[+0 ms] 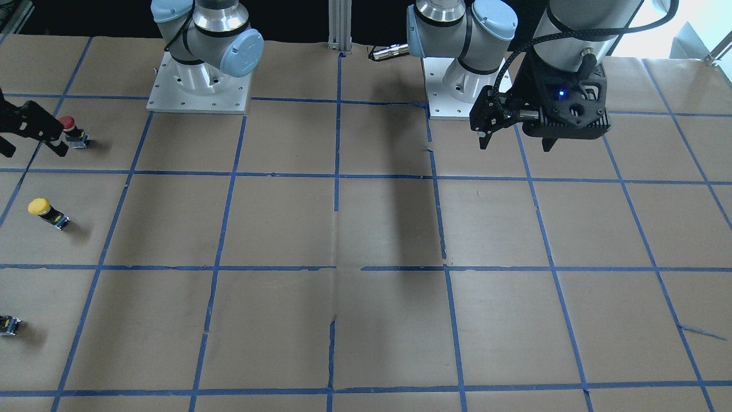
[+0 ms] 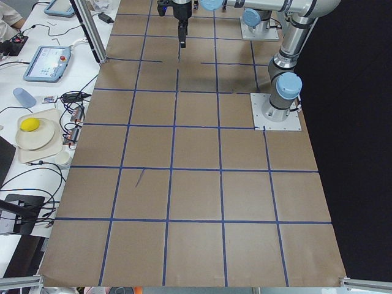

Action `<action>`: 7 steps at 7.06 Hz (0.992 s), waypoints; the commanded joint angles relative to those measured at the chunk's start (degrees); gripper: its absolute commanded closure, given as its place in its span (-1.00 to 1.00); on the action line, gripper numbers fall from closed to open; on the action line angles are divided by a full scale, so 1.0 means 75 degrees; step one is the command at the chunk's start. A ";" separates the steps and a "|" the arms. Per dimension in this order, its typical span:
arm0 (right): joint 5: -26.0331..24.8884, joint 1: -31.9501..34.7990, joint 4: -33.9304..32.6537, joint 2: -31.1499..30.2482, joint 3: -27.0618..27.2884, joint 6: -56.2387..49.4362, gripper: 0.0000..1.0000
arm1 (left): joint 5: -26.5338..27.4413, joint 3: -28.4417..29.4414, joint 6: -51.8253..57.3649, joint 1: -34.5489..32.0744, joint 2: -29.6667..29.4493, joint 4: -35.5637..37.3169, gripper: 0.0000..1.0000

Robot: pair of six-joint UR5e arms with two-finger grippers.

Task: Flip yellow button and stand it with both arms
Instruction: 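Open the right gripper and raise it away from the standing button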

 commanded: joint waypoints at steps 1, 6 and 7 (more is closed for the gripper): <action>-0.0278 0.1916 0.1197 -0.0458 -0.0799 0.2424 -1.00 | 0.0000 0.0012 -0.0009 0.0033 -0.0001 0.0011 -0.99; -0.0303 0.3799 0.0893 -0.0424 -0.0474 0.4168 -1.00 | -0.0141 0.0023 -0.0009 0.0185 -0.0001 -0.0012 -0.99; -0.0338 0.3799 0.0975 -0.0435 -0.0473 0.4167 -1.00 | -0.0176 0.0012 -0.0021 0.0185 -0.0001 -0.0012 -0.99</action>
